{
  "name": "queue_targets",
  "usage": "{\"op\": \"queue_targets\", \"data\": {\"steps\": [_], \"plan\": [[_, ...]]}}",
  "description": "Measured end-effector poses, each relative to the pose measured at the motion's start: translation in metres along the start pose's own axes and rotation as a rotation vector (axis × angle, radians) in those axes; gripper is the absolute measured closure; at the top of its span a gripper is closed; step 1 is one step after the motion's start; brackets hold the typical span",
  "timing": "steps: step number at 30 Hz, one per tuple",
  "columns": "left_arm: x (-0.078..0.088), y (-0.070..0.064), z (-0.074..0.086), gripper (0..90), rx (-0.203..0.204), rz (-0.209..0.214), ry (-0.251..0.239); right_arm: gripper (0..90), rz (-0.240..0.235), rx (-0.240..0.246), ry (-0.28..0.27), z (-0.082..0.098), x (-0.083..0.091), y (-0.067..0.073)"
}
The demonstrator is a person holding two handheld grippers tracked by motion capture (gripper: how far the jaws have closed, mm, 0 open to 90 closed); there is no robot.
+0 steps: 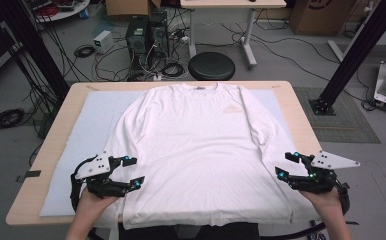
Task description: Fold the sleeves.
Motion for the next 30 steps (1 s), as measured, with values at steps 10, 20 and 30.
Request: {"op": "queue_targets", "data": {"steps": [10,20,30], "plan": [[0.008,0.000,0.001,29.7,-0.022,-0.034,0.001,32.8,0.010,0.003,-0.002,-0.002,-0.003,0.001],[0.021,-0.004,-0.002,29.8,-0.007,-0.119,0.040,33.2,0.080,-0.027,-0.032,-0.006,0.001,0.000],[0.055,-0.026,0.009,29.8,0.001,-0.166,0.043,33.8,0.115,-0.004,-0.036,0.005,0.007,0.005]]}}
Point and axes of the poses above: each handheld gripper's, and its own axes: x roughly backward along the jaws, z roughly out of its underside, y roughly to its left, the point moved 2 cm from there along -x, roughly forward along the jaws, and after that the axes turned 15 degrees about -x, right-handed, at the moved point
